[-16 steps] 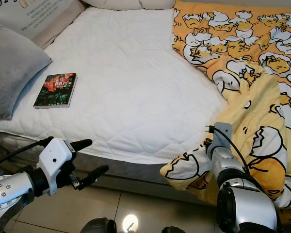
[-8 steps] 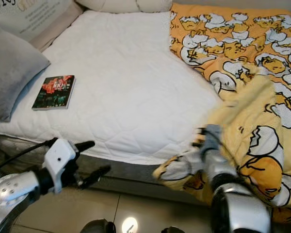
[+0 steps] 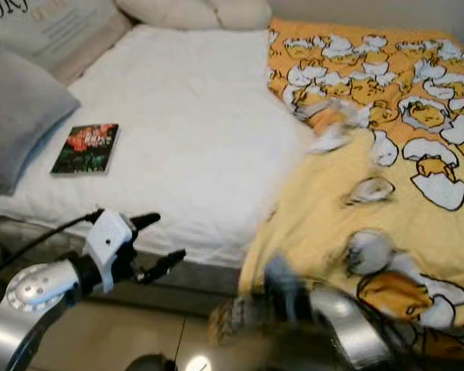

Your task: Clean up the room

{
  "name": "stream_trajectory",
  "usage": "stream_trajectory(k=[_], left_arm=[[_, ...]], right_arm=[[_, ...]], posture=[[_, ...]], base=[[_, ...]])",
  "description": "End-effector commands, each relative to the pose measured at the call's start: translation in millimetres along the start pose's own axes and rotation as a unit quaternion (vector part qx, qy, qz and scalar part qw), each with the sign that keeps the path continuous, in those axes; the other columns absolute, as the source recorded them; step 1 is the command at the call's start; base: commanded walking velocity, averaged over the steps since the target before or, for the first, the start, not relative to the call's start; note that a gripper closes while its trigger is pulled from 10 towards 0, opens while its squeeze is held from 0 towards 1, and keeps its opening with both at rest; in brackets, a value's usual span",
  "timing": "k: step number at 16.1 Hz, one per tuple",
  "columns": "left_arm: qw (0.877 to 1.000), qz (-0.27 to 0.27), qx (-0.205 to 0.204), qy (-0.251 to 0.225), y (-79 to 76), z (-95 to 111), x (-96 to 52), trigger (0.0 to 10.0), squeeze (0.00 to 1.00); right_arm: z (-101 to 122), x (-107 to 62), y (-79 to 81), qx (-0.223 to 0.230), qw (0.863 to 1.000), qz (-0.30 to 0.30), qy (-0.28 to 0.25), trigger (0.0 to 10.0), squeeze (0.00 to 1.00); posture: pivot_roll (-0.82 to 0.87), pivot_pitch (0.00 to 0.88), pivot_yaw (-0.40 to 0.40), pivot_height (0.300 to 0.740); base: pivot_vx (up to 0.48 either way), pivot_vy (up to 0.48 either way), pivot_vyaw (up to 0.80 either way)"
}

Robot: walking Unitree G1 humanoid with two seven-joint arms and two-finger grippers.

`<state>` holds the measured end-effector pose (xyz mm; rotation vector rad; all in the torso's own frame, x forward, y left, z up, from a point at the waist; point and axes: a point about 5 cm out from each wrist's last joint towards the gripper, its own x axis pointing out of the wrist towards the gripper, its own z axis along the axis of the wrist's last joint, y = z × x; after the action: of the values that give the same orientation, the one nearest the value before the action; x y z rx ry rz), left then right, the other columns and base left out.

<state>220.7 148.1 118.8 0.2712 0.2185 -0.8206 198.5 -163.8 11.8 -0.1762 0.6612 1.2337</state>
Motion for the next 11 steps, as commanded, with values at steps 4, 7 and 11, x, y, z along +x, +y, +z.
stream_trajectory(k=[4,7,11], left_arm=[[1.0,-0.013,0.003,0.012,-1.4,-6.0,-1.2,10.0,0.0],[1.0,-0.018,0.007,0.011,-1.0,-5.3,2.4,10.0,0.0],[1.0,-0.022,0.009,0.01,-0.8,-6.6,4.7,10.0,0.0]], right_arm=[[-23.1,2.4,31.8,-0.04,0.988,0.11,0.104,2.0,0.0],[-23.7,4.1,19.7,-0.044,0.99,0.026,0.129,10.0,1.0],[-15.2,5.0,23.7,-0.033,0.994,0.03,0.1,10.0,1.0]], posture=[[0.13,0.0,0.025,0.74],[0.13,0.0,0.03,0.74],[0.11,0.0,0.034,0.74]], base=[[0.0,0.0,0.0],[0.0,0.0,0.0],[0.0,0.0,0.0]])
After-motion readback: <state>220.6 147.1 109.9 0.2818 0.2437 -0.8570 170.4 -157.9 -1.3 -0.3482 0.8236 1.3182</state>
